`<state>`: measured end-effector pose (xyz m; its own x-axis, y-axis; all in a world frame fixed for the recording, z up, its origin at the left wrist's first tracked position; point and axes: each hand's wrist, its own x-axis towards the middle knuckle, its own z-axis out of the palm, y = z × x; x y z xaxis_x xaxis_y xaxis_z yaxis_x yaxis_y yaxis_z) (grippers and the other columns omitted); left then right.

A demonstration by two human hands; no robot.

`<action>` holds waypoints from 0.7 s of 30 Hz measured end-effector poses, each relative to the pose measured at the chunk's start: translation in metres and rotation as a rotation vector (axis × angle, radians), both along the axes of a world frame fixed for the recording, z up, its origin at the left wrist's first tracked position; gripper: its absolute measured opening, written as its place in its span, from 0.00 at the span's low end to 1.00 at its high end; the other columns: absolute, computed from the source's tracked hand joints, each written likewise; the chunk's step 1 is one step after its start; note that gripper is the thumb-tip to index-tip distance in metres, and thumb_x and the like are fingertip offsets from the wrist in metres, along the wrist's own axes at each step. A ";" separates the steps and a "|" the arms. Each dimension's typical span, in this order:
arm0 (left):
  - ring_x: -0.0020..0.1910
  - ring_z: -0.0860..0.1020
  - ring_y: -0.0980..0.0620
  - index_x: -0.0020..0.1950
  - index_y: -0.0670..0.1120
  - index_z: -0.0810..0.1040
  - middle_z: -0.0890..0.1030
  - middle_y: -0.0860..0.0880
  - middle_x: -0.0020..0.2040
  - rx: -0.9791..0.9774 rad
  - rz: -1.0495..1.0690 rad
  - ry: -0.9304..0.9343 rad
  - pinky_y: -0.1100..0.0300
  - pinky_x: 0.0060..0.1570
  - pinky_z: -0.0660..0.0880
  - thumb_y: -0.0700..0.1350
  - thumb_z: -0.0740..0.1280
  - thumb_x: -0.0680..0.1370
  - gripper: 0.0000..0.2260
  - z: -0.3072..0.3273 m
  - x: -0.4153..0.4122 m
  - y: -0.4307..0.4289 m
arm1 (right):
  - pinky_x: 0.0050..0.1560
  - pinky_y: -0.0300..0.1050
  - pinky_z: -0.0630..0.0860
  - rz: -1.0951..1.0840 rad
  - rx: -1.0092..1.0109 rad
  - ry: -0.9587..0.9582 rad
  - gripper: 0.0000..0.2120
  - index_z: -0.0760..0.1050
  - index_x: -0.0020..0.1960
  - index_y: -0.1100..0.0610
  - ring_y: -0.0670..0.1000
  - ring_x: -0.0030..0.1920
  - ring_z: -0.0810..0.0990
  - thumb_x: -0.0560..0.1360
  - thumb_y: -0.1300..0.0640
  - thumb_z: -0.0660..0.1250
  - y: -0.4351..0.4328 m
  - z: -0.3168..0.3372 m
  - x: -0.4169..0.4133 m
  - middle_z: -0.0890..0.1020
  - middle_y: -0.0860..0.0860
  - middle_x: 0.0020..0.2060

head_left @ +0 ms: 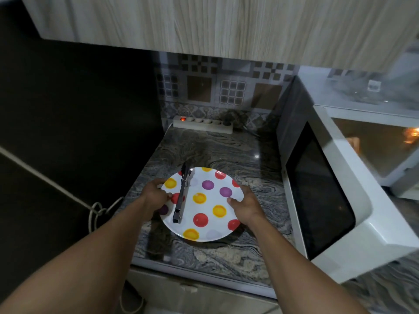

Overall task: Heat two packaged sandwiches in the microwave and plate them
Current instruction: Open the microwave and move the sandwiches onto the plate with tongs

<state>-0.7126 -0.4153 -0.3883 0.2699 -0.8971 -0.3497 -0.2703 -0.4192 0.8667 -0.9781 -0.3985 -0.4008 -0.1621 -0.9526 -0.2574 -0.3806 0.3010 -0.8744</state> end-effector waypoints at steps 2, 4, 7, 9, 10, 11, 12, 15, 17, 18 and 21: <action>0.54 0.80 0.40 0.62 0.45 0.78 0.81 0.41 0.57 0.006 0.002 0.071 0.44 0.55 0.79 0.30 0.66 0.76 0.18 0.011 -0.001 0.007 | 0.57 0.50 0.79 -0.012 -0.023 -0.061 0.22 0.72 0.68 0.54 0.55 0.56 0.81 0.77 0.60 0.71 0.007 0.007 0.002 0.82 0.52 0.58; 0.55 0.80 0.40 0.64 0.46 0.78 0.82 0.42 0.58 0.016 -0.017 0.104 0.42 0.58 0.77 0.30 0.66 0.77 0.19 0.021 0.001 0.015 | 0.56 0.54 0.80 -0.019 -0.046 -0.104 0.21 0.74 0.67 0.53 0.55 0.55 0.82 0.75 0.60 0.73 0.014 0.013 0.003 0.83 0.52 0.56; 0.55 0.80 0.40 0.66 0.45 0.77 0.82 0.42 0.58 0.002 -0.043 0.126 0.43 0.58 0.77 0.30 0.65 0.77 0.20 0.035 0.002 0.028 | 0.55 0.56 0.81 -0.011 -0.070 -0.136 0.21 0.75 0.65 0.52 0.55 0.53 0.83 0.74 0.60 0.74 0.028 0.022 0.003 0.84 0.51 0.55; 0.53 0.81 0.41 0.67 0.45 0.76 0.82 0.42 0.57 0.002 -0.053 0.140 0.48 0.53 0.79 0.29 0.65 0.78 0.20 0.043 0.002 0.038 | 0.55 0.56 0.81 0.002 -0.079 -0.146 0.21 0.76 0.65 0.53 0.55 0.53 0.83 0.74 0.60 0.75 0.040 0.028 0.001 0.84 0.51 0.54; 0.53 0.81 0.41 0.67 0.45 0.75 0.83 0.42 0.56 0.003 -0.058 0.152 0.49 0.51 0.79 0.29 0.64 0.78 0.20 0.047 0.002 0.044 | 0.55 0.56 0.81 0.013 -0.083 -0.146 0.21 0.76 0.65 0.53 0.55 0.53 0.83 0.73 0.60 0.75 0.046 0.031 -0.001 0.84 0.51 0.54; 0.52 0.82 0.40 0.68 0.45 0.75 0.83 0.41 0.55 0.001 -0.065 0.165 0.50 0.50 0.79 0.29 0.64 0.78 0.21 0.052 0.003 0.050 | 0.54 0.54 0.81 0.022 -0.085 -0.145 0.20 0.77 0.64 0.54 0.55 0.52 0.83 0.73 0.61 0.75 0.052 0.036 -0.002 0.84 0.51 0.53; 0.53 0.82 0.40 0.68 0.45 0.75 0.83 0.41 0.55 0.005 -0.067 0.176 0.49 0.51 0.79 0.29 0.65 0.77 0.21 0.057 0.004 0.056 | 0.53 0.52 0.82 0.032 -0.085 -0.139 0.20 0.77 0.63 0.55 0.54 0.52 0.84 0.73 0.61 0.75 0.058 0.042 -0.004 0.85 0.51 0.53; 0.54 0.81 0.40 0.68 0.45 0.74 0.83 0.41 0.55 0.025 -0.088 0.189 0.46 0.55 0.78 0.29 0.65 0.77 0.21 0.073 0.005 0.072 | 0.51 0.50 0.81 0.060 -0.088 -0.157 0.17 0.78 0.61 0.55 0.55 0.51 0.84 0.73 0.63 0.75 0.072 0.058 -0.008 0.85 0.52 0.52; 0.56 0.81 0.40 0.68 0.45 0.74 0.83 0.42 0.56 0.017 -0.096 0.194 0.46 0.57 0.78 0.29 0.64 0.77 0.22 0.086 0.005 0.088 | 0.49 0.48 0.81 0.083 -0.099 -0.172 0.17 0.78 0.60 0.53 0.55 0.51 0.84 0.73 0.63 0.75 0.087 0.073 -0.010 0.85 0.52 0.52; 0.56 0.81 0.41 0.68 0.46 0.75 0.83 0.42 0.56 0.015 -0.107 0.194 0.47 0.57 0.77 0.29 0.64 0.78 0.21 0.093 0.005 0.095 | 0.48 0.47 0.81 0.097 -0.103 -0.172 0.17 0.78 0.60 0.53 0.54 0.51 0.84 0.73 0.63 0.75 0.093 0.078 -0.011 0.85 0.51 0.51; 0.56 0.81 0.42 0.67 0.48 0.77 0.84 0.44 0.55 -0.001 -0.121 0.184 0.45 0.60 0.76 0.30 0.64 0.78 0.21 0.111 0.003 0.125 | 0.48 0.47 0.81 0.124 -0.119 -0.174 0.16 0.78 0.58 0.52 0.54 0.50 0.84 0.73 0.63 0.75 0.119 0.096 -0.017 0.85 0.51 0.51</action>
